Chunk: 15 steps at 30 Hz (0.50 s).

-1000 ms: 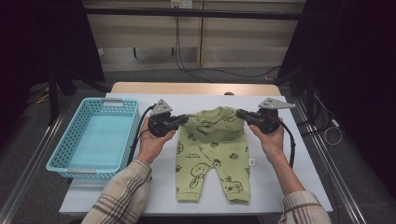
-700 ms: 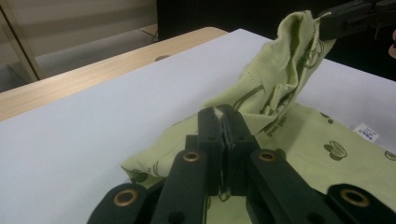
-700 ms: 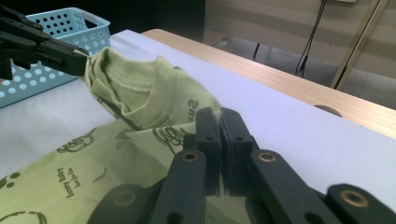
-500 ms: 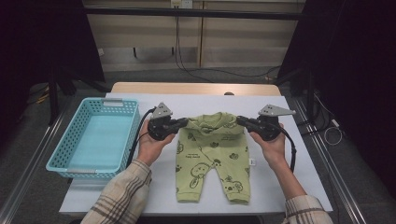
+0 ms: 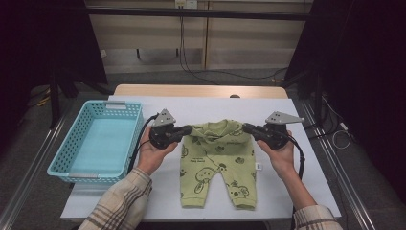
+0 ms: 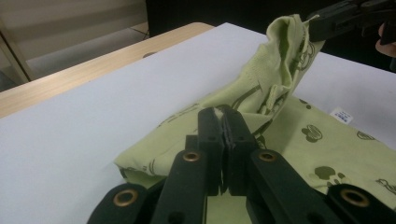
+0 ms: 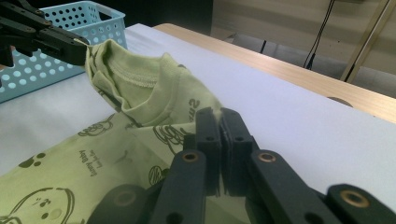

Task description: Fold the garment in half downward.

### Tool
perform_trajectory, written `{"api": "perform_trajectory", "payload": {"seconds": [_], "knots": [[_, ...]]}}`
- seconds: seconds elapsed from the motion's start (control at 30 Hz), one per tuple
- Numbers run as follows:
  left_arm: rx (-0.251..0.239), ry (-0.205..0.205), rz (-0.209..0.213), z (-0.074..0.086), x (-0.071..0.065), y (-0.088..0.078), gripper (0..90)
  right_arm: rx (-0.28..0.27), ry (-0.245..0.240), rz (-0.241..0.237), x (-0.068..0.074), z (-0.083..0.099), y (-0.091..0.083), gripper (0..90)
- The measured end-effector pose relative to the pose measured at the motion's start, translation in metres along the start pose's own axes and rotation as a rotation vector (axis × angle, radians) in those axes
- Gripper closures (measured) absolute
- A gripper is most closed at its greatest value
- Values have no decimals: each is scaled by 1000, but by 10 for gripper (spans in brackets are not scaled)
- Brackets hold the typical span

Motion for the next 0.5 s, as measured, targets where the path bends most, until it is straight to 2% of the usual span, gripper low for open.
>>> {"api": "perform_trajectory", "payload": {"seconds": [0.43,0.5], "knots": [[17,19,32,9,-14,-5,881,11,-29,-14,7,11,-10,876],[26,33,34,9,-17,-7,881,11,-35,-15,9,12,-12,876]]}}
Point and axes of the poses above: each handheld gripper's, and its own axes: y roughly forward along the jaws, z roughly out of its underside, x roughly to its left, the point moved 7 cm from there along y, roughly forward along the jaws, and after that the axes turned 13 degrees about y, right-handed, at the moved point
